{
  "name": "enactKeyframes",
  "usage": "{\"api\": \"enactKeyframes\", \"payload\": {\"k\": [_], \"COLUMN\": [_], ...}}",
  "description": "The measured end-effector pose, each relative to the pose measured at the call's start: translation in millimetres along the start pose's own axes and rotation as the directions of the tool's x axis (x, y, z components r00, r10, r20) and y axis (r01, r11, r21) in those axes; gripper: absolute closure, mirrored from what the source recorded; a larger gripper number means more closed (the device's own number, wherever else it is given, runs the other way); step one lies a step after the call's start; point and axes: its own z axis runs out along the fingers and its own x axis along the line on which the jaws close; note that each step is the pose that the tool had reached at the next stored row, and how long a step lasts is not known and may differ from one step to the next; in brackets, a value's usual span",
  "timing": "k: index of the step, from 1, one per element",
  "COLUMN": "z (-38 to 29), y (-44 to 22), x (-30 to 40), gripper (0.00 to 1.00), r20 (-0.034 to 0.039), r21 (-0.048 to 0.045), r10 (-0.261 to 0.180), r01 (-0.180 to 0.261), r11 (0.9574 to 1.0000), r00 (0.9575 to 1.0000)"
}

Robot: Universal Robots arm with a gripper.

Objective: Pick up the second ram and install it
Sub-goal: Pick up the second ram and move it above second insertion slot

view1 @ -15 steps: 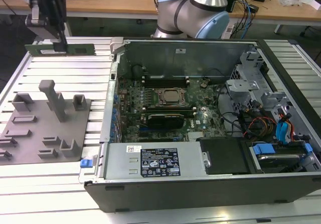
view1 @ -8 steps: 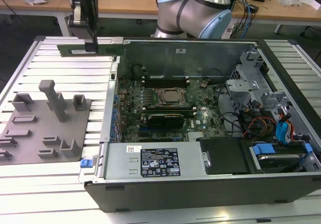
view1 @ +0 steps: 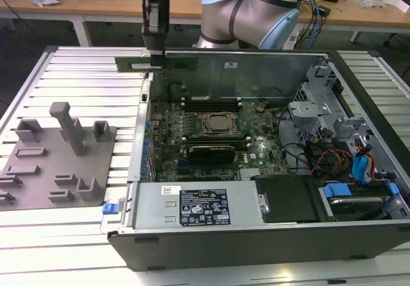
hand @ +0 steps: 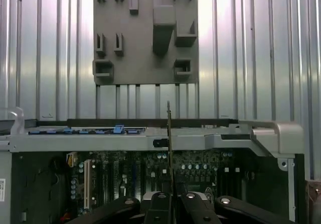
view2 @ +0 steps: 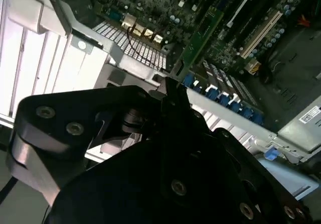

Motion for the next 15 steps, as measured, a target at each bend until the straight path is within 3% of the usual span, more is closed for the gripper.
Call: {"api": "enactKeyframes", "payload": {"k": [2,5,6,8,10,12,13,15], "z": [-0.5,1.8,5.4,9.2,15.2,18.6,21.9,26.3], "y": [-17.3,-35.3,-46.2,-56.6,-72.7,-81.2,-89.6,-99.3], "x": [-0.1,-0.1,-0.1,-0.1,0.0,0.0,0.1,0.1], "gripper": [0.87,0.87,0.87,0.87,0.87,0.87,0.87,0.87], "r20": [0.0005,0.0012,0.0012,0.0012,0.0012,0.0011,0.0012,0.001], "r21": [-0.0059,-0.0166,-0.0211,-0.0236,-0.0261,-0.0273,-0.0285,-0.0298], "r10": [0.0,0.0,0.0,0.0,0.0,0.0,0.0,0.0], "r01": [0.0,0.0,0.0,0.0,0.0,0.0,0.0,0.0], "r11": [1.0,0.9999,0.9998,0.9997,0.9997,0.9996,0.9996,0.9996], "r00": [1.0,1.0,1.0,1.0,1.0,1.0,1.0,1.0]}}
